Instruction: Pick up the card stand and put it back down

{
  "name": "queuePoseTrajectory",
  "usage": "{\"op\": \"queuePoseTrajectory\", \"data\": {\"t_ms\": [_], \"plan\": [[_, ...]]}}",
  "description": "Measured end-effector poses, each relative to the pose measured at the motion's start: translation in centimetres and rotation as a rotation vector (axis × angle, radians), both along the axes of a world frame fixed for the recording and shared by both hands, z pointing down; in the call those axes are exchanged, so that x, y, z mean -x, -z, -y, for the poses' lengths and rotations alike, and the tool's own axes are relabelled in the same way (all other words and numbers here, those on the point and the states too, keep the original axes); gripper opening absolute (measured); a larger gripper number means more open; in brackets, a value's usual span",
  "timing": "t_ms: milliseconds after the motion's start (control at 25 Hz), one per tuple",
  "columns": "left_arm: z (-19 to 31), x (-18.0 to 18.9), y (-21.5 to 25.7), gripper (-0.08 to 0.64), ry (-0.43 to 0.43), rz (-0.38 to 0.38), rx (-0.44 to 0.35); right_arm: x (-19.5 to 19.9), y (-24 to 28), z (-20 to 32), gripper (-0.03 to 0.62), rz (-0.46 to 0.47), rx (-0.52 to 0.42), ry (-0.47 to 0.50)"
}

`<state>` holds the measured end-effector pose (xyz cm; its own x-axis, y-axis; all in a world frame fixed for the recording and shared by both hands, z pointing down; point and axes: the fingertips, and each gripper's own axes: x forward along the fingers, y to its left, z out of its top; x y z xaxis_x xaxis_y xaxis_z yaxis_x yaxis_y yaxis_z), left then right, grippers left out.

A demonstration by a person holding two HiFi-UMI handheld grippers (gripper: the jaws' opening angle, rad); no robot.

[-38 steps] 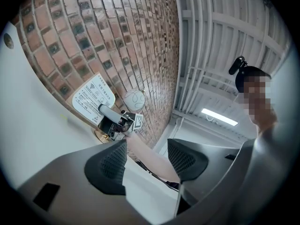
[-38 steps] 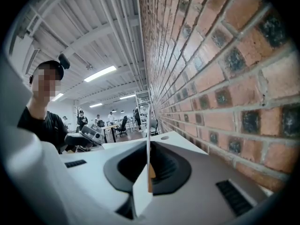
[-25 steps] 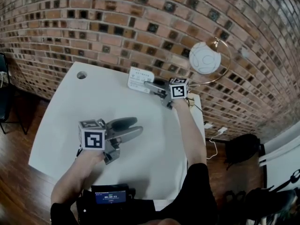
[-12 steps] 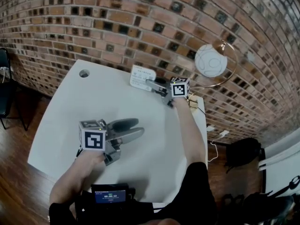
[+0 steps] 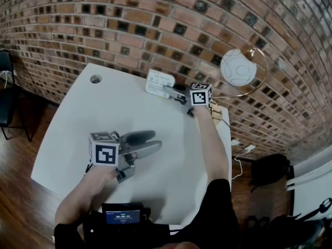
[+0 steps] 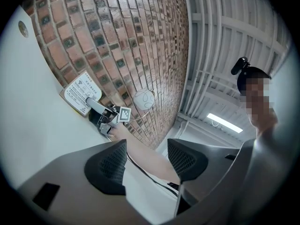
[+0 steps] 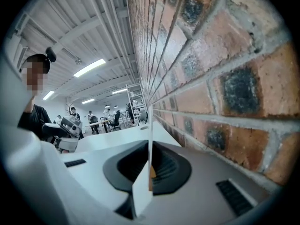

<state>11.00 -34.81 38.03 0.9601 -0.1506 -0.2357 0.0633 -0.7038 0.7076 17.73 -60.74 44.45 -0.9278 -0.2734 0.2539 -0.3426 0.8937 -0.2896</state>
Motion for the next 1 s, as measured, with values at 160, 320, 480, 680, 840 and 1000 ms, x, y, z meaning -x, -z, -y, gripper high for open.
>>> {"op": "queuePoseTrajectory", "data": {"t_ms": [160, 320, 480, 680, 840, 1000], "plan": [[0.0, 0.0, 0.0, 0.259, 0.0, -0.001, 0.001, 0.0, -0.2, 0.3, 0.048, -0.064, -0.024, -0.029], [0.1, 0.1, 0.0, 0.259, 0.01, 0.014, 0.004, 0.1, 0.0, 0.6, 0.063, -0.101, -0.026, -0.063], [0.0, 0.1, 0.3, 0.259, 0.001, -0.001, 0.003, 0.0, 0.1, 0.8, 0.089, -0.135, -0.032, -0.084], [0.0, 0.2, 0.3, 0.259, 0.0, -0.004, -0.001, -0.4, -0.2, 0.7, 0.123, -0.127, -0.016, -0.112], [-0.1, 0.2, 0.6, 0.259, -0.004, -0.008, -0.006, -1.3, -0.9, 1.1, 0.15, -0.107, 0.009, -0.154], [-0.2, 0.3, 0.4, 0.259, -0.005, -0.008, -0.008, -1.3, 1.0, 0.4, 0.176, -0.108, -0.013, -0.217]]}}
